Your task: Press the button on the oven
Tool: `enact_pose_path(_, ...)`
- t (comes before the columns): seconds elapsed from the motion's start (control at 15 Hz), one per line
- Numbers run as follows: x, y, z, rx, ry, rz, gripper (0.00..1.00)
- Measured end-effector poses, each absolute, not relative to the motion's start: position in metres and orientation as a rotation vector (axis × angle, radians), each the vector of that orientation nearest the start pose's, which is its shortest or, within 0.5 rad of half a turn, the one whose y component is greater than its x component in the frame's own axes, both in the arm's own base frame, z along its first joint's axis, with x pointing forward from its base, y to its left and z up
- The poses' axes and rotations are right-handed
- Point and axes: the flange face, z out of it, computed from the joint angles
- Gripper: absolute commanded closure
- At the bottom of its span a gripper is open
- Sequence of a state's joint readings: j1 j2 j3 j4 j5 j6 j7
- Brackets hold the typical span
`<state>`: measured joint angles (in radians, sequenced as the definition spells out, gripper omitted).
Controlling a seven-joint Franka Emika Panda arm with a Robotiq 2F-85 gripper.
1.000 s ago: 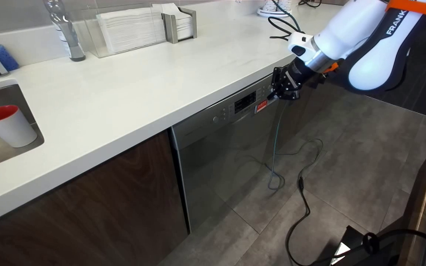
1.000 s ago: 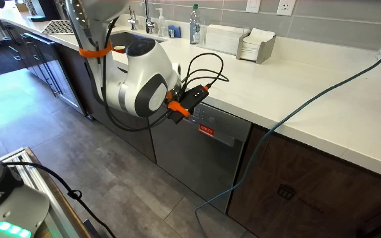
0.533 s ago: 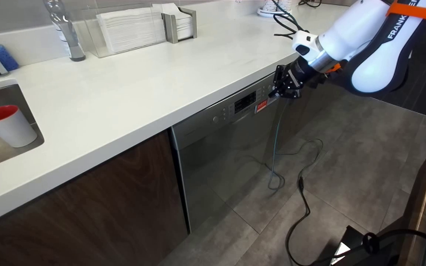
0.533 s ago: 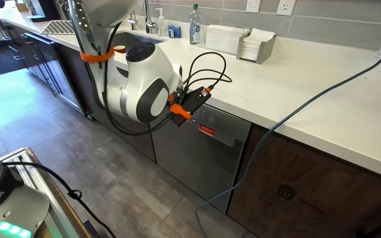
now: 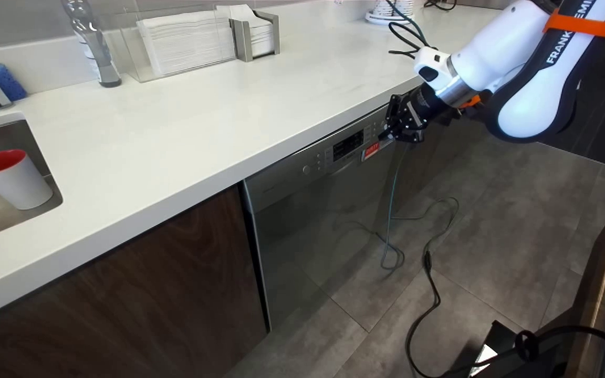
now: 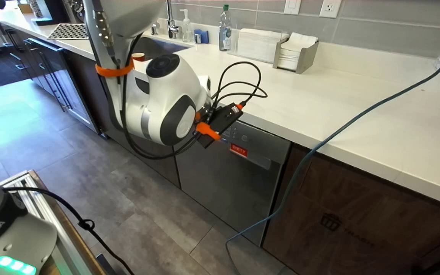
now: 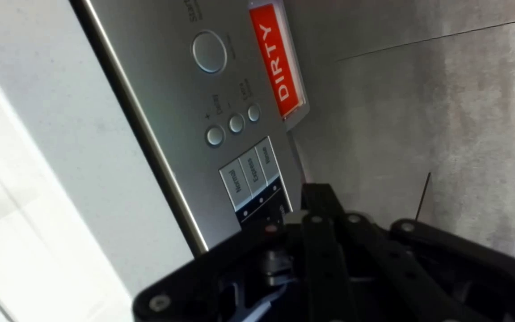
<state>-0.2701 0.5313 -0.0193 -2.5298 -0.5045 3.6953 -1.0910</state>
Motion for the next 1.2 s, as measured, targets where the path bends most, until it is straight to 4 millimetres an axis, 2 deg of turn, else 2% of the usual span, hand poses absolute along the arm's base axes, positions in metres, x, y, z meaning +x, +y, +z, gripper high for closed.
enact_pose_path(1.2,0.484,-0.073,0.138,-2.62,-2.031,-0.99,1.0)
